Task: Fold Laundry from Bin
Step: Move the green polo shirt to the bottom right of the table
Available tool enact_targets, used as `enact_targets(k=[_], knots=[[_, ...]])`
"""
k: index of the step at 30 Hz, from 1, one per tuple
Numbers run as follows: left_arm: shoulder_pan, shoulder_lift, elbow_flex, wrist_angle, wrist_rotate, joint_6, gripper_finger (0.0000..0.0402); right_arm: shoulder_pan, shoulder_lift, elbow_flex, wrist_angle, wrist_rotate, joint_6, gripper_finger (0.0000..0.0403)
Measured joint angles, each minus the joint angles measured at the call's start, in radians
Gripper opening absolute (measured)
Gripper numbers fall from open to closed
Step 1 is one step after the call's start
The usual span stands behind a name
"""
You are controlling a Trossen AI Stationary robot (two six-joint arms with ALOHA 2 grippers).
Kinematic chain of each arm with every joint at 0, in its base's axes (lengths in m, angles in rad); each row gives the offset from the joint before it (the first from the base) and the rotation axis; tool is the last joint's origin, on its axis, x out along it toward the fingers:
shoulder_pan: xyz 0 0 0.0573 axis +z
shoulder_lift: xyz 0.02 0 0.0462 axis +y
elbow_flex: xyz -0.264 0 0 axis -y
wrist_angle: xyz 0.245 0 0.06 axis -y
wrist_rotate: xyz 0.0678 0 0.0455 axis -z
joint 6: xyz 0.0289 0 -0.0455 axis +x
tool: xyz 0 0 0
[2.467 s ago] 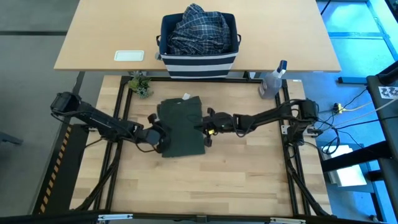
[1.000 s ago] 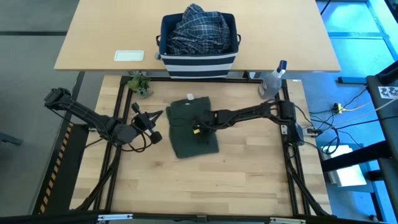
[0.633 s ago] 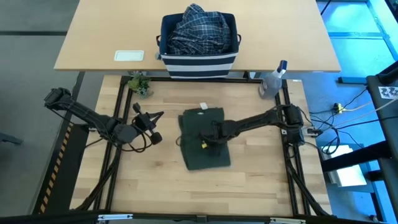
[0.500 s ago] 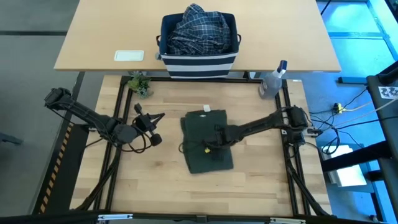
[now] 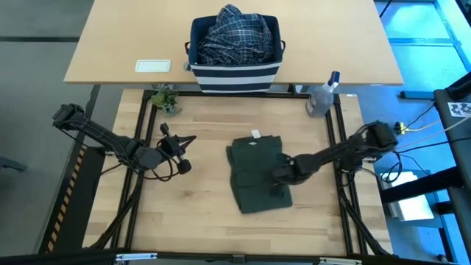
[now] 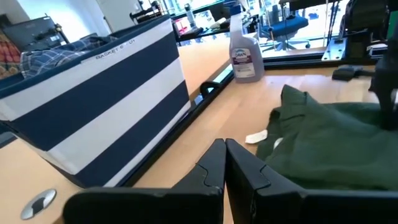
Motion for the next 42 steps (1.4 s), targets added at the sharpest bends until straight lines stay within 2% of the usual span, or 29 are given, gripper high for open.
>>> enact_targets(k=[6,9,12,16,23,26,33,42], knots=[[0.000,0.000,0.000,0.000,0.001,-0.002,0.0000,0.054,-0.193,-0.151,-0.004,0.035,0.149,0.0002],[0.000,0.000,0.000,0.000,0.001,-0.002,0.0000,0.072,-0.268,-0.181,0.004,0.081,0.179,0.0002],[0.000,0.000,0.000,0.001,0.000,-0.003,0.0000,0.072,-0.308,-0.180,0.073,0.135,0.161,0.0002],[0.000,0.000,0.000,0.009,0.000,-0.003,0.0000,0.024,-0.310,-0.158,0.208,0.158,0.054,0.0002],[0.009,0.000,0.000,0.009,0.001,0.006,0.0000,-0.098,-0.256,-0.109,0.403,0.144,-0.115,0.0002],[0.026,0.000,0.000,0.009,0.002,0.011,0.0000,-0.155,-0.197,-0.070,0.464,0.093,-0.170,0.0002],[0.055,0.000,0.000,0.009,0.028,0.034,0.0000,-0.224,-0.005,0.076,0.454,0.000,-0.255,0.0002],[0.056,0.000,0.000,0.006,0.030,0.033,0.0000,-0.229,0.150,0.191,0.426,-0.024,-0.295,0.0002]])
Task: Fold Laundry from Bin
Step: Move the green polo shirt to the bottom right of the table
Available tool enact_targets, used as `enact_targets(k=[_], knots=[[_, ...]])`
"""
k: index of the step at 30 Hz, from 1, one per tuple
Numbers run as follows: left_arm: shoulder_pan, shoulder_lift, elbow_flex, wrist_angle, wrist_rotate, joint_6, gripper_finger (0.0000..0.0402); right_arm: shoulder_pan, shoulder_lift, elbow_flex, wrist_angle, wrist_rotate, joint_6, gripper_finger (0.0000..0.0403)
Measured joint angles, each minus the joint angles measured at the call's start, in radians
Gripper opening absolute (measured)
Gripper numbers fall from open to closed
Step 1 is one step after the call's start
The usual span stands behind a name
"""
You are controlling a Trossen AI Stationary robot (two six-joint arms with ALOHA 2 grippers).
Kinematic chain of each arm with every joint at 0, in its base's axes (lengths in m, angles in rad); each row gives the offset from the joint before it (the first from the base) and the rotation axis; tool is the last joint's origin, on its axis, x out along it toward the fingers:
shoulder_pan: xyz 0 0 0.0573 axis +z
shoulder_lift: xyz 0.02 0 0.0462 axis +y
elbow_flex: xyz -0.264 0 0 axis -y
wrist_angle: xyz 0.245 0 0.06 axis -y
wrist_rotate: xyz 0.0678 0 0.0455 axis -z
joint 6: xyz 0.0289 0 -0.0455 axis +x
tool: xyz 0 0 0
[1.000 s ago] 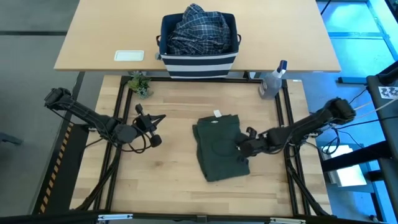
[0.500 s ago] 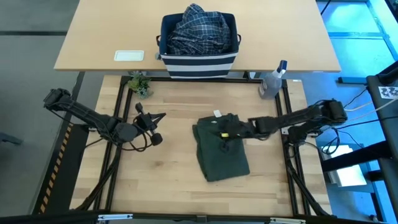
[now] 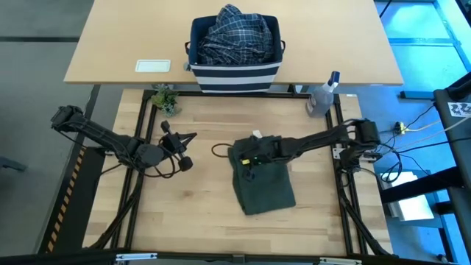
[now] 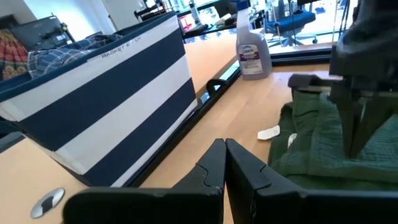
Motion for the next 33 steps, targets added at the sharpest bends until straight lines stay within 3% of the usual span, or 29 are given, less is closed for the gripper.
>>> enact_targets(k=[14,19,33], knots=[[0.000,0.000,0.000,0.001,0.023,-0.001,0.0000,0.034,0.031,-0.002,-0.340,0.007,0.109,0.0002],[0.000,0.000,0.000,-0.001,0.029,-0.004,0.0000,0.094,0.029,-0.002,-0.507,0.029,0.174,0.0002],[-0.016,0.000,0.000,-0.006,0.052,-0.026,0.0000,0.296,0.022,-0.003,-0.755,0.035,0.314,0.0002]])
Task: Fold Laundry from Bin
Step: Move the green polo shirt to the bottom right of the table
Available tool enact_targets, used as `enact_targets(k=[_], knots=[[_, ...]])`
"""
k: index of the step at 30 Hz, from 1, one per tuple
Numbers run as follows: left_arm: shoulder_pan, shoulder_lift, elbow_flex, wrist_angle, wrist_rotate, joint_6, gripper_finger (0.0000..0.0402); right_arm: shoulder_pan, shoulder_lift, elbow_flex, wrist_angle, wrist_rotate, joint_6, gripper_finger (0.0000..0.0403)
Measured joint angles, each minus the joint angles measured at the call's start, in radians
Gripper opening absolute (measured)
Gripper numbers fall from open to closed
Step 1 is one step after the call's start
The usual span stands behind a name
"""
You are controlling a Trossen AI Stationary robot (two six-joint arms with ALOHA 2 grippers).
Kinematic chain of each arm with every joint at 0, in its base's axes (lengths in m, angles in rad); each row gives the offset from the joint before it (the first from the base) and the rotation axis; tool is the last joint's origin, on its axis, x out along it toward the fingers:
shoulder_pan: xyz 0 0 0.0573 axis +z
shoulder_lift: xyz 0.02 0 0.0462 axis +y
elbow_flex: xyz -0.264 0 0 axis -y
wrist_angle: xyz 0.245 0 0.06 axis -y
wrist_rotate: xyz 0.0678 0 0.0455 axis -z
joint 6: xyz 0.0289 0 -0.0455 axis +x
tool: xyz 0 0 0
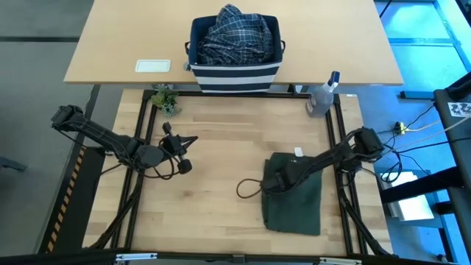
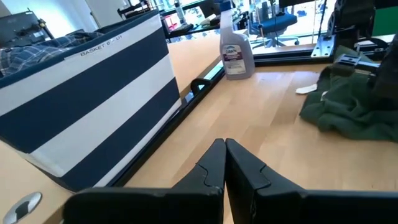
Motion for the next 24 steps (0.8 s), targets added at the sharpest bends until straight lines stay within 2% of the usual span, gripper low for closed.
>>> enact_targets(k=[15,24], knots=[[0.000,0.000,0.000,-0.001,0.000,-0.003,0.0000,0.159,-0.081,-0.001,-0.114,-0.020,0.172,0.0002],[0.000,0.000,0.000,0.000,0.000,-0.007,0.0000,0.223,-0.183,-0.001,-0.068,0.044,0.246,0.0002]])
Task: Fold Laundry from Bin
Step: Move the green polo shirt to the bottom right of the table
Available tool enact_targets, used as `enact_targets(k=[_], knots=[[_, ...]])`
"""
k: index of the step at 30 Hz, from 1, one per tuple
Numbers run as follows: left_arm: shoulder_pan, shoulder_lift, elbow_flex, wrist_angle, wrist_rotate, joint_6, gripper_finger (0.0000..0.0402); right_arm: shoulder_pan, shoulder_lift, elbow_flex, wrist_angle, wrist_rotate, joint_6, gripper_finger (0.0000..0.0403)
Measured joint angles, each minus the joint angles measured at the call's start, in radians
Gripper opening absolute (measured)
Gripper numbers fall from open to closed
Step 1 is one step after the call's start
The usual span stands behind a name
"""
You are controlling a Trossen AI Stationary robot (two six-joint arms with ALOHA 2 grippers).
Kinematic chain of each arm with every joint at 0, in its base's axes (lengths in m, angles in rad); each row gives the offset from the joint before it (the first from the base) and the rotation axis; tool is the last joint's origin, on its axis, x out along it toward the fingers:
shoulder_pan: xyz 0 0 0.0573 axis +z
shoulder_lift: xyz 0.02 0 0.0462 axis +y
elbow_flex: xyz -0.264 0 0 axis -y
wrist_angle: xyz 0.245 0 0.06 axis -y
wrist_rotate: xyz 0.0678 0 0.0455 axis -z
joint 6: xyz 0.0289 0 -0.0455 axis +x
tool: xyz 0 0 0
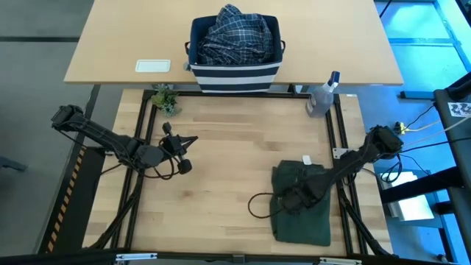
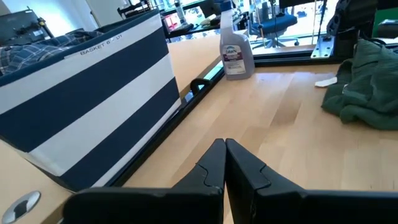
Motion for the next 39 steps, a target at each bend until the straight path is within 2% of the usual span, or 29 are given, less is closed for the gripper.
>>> enact_targets(k=[4,7,15,21,28,31,39], knots=[[0.000,0.000,0.000,0.000,0.000,0.000,0.0000,0.023,-0.031,0.000,0.165,0.036,-0.029,0.0002],[0.000,0.000,0.000,0.000,0.000,-0.001,0.0000,0.022,-0.018,0.000,0.264,0.024,-0.063,0.0002],[0.000,0.000,0.000,0.000,0.002,-0.022,0.0000,0.020,0.081,-0.002,0.304,-0.035,-0.078,0.0002],[0.000,0.000,0.000,0.000,0.021,-0.022,0.0000,0.020,0.043,-0.145,0.536,-0.097,-0.073,0.0001],[0.001,0.000,0.000,0.000,0.023,-0.022,0.0000,0.040,-0.052,-0.290,0.556,-0.118,0.048,0.0001],[0.001,0.000,0.000,0.000,0.023,-0.022,0.0000,0.053,-0.075,-0.332,0.550,-0.159,0.087,0.0001],[0.001,0.000,0.000,0.000,0.022,-0.023,0.0000,0.096,-0.089,-0.346,0.549,-0.255,0.117,0.0001]])
